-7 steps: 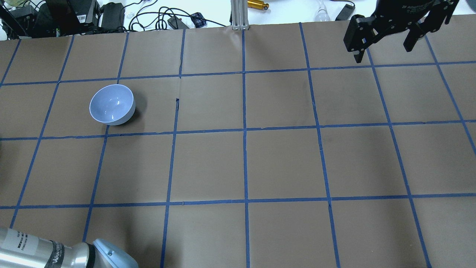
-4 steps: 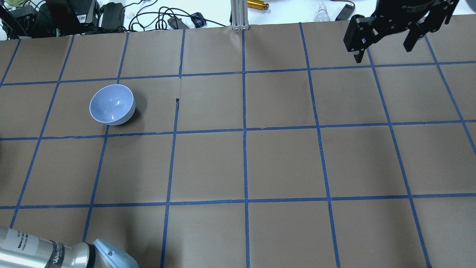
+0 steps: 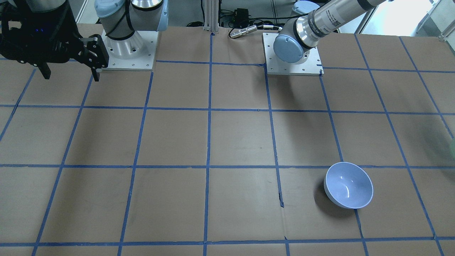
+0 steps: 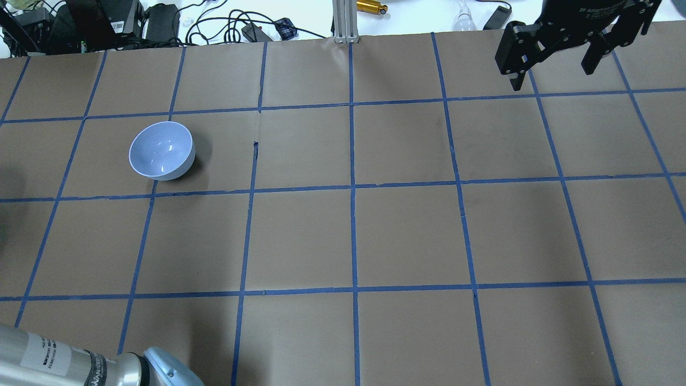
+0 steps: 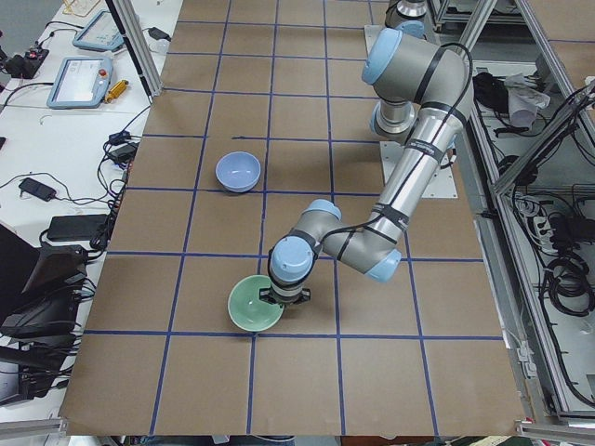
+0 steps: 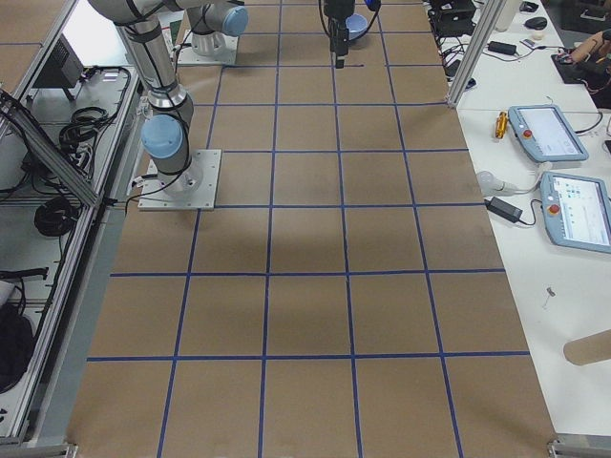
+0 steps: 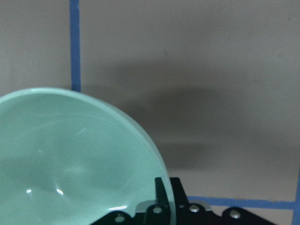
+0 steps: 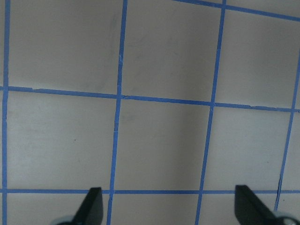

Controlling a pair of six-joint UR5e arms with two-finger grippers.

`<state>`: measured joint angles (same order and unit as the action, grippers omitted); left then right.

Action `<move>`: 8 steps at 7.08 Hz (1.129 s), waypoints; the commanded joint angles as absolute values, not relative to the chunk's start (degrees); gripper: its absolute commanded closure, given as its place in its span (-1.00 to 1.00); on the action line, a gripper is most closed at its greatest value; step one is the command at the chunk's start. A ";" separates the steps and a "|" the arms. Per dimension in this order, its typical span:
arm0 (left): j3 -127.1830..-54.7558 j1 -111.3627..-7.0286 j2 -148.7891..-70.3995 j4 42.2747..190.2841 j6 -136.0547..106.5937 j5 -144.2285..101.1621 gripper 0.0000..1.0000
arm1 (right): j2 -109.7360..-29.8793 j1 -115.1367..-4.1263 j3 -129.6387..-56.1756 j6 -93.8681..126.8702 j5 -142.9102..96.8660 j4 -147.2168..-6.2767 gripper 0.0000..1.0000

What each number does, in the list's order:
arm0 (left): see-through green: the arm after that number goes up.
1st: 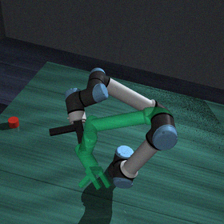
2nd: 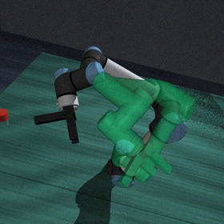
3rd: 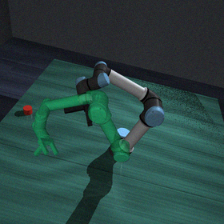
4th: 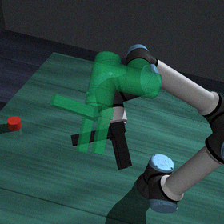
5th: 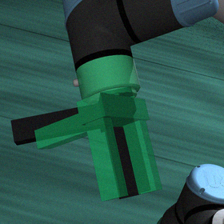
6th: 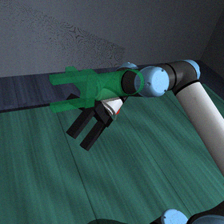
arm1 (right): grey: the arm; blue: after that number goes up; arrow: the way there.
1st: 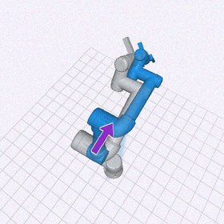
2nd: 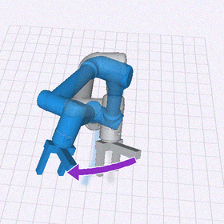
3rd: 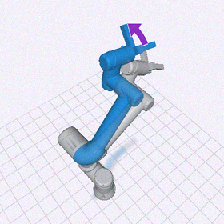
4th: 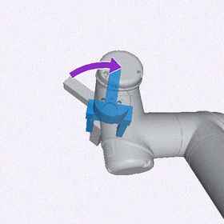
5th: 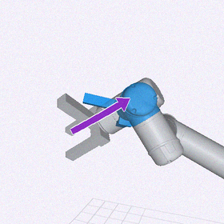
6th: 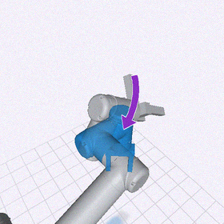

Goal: Stack green bowl on blue bowl
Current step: 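Carry the green bowl with the left gripper toward the blue bowl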

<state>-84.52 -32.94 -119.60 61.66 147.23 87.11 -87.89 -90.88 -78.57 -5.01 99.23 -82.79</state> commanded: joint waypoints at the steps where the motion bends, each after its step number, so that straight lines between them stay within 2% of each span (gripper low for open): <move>1: -84.63 -40.57 -114.37 67.73 142.77 86.31 1.00 | -87.89 -90.88 -78.57 -5.01 99.23 -82.79 -1.00; 4: -85.95 -54.37 -108.91 70.21 132.48 86.13 1.00 | -87.89 -90.88 -78.57 -5.01 99.23 -82.79 -1.00; 8: -94.20 -64.05 -102.67 70.41 120.19 84.29 1.00 | -87.89 -90.88 -78.57 -5.01 99.23 -82.79 -1.00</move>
